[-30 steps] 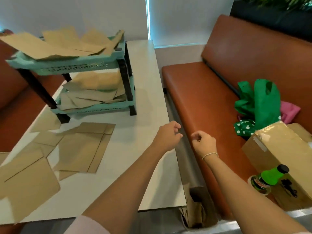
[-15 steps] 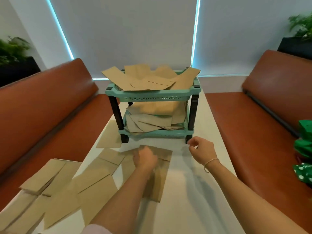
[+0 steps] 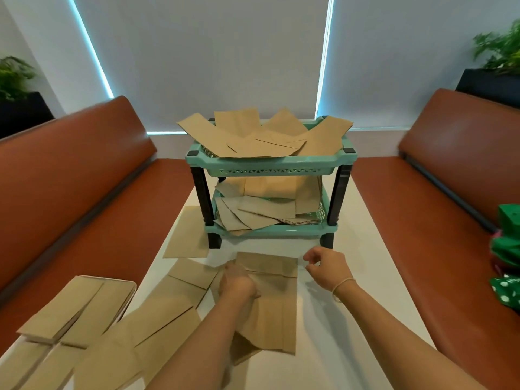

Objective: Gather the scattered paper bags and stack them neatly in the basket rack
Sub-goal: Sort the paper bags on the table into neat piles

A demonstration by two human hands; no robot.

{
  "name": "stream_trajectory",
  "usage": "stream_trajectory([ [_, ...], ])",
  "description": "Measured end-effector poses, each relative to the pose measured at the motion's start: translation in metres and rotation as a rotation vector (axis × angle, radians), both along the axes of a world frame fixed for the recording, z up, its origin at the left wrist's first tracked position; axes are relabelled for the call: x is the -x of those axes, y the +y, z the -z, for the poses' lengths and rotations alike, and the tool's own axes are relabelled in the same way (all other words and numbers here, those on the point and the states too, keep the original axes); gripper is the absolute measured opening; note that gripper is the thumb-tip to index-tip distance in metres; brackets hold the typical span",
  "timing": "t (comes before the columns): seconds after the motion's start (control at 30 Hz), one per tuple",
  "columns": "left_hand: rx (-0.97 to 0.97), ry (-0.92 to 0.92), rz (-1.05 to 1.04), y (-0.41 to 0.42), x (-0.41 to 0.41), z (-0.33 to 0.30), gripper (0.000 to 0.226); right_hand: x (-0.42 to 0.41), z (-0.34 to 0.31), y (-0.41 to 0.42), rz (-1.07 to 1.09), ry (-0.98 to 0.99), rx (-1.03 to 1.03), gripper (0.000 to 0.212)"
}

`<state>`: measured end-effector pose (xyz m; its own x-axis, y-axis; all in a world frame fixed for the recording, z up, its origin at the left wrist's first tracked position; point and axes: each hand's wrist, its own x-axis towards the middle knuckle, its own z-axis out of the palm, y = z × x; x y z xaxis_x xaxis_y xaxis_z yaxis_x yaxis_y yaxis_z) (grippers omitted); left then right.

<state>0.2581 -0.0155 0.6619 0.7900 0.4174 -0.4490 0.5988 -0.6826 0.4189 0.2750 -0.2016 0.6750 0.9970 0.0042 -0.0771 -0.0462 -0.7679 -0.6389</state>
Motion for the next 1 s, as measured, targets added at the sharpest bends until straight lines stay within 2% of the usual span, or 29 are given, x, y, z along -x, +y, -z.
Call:
stream_trajectory([
  [0.1,0.044,-0.019,0.089,0.000,-0.008,-0.010,0.063,-0.001,-0.005,0.002,0.006,0.023,0.004,0.023],
  [0.2,0.249,-0.012,0.272,0.000,-0.007,-0.035,0.050,-0.001,-0.010,0.004,0.002,0.045,-0.019,0.053],
  [0.27,0.418,0.022,0.380,-0.002,-0.003,-0.048,0.047,0.000,-0.017,0.004,-0.022,0.059,-0.111,0.070],
  [0.33,0.498,0.041,0.436,-0.005,-0.001,-0.054,0.045,0.000,-0.025,0.000,-0.044,0.114,-0.229,0.065],
  [0.4,0.506,0.058,0.501,-0.008,0.001,-0.051,0.041,0.000,-0.033,-0.009,-0.089,0.175,-0.274,0.046],
  [0.47,0.511,0.049,0.480,-0.012,0.004,-0.046,0.043,0.001,-0.038,-0.021,-0.119,0.196,-0.236,0.021],
  [0.5,0.504,0.023,0.419,-0.014,0.005,-0.039,0.051,0.003,-0.042,-0.027,-0.130,0.200,-0.198,0.012],
  [0.6,0.362,-0.141,0.102,-0.017,0.005,-0.009,0.077,0.011,-0.047,-0.046,-0.152,0.239,-0.067,0.021],
  [0.67,0.106,-0.197,0.065,-0.018,0.006,0.007,0.088,0.016,-0.048,-0.056,-0.148,0.243,0.029,0.027],
  [0.73,-0.071,-0.147,0.073,-0.023,0.009,0.012,0.096,0.019,-0.045,-0.066,-0.137,0.238,0.093,0.031],
  [0.9,-0.138,-0.028,0.007,-0.029,0.005,0.013,0.105,0.029,-0.044,-0.080,-0.143,0.246,0.153,0.037],
  [1.0,-0.112,-0.064,-0.002,-0.032,0.004,0.014,0.085,0.034,-0.047,-0.085,-0.153,0.235,0.190,0.037],
])
